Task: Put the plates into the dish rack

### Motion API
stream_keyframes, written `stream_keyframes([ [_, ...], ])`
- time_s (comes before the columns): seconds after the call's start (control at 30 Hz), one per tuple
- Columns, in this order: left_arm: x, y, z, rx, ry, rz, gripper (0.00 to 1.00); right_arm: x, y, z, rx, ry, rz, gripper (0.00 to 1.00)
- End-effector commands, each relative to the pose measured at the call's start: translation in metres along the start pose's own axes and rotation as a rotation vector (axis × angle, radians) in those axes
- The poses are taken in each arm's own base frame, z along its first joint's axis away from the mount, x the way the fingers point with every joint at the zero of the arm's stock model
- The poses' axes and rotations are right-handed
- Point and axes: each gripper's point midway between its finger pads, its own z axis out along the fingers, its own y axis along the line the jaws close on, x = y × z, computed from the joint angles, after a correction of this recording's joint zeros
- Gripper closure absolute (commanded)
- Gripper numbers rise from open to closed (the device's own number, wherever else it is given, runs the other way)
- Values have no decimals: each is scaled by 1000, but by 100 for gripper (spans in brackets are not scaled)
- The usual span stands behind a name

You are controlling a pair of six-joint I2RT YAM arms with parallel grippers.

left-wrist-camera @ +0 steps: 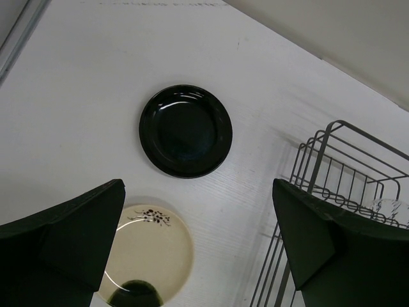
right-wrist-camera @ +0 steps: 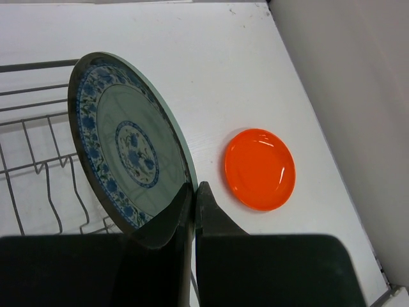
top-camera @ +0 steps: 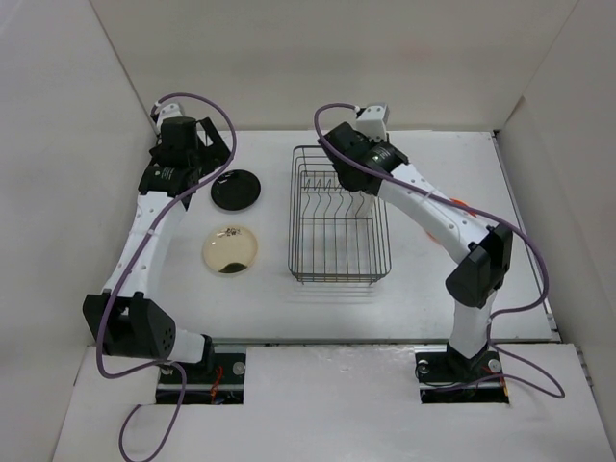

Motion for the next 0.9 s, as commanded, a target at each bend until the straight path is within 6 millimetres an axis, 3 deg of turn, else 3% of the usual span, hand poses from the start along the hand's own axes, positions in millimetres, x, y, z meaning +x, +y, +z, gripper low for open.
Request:
stream_keyframes([
  [0.0, -14, -3, -15, 14, -49, -25, 0, -15, -5, -11, 51, -47, 51, 100],
  [0.37, -20, -5, -29, 39, -74, -52, 0, -1, 25, -5, 68, -19, 2, 100],
  [0.87, -17, -8, -32, 65, -61, -52, 0, 4, 23, -2, 98, -15, -7, 100],
])
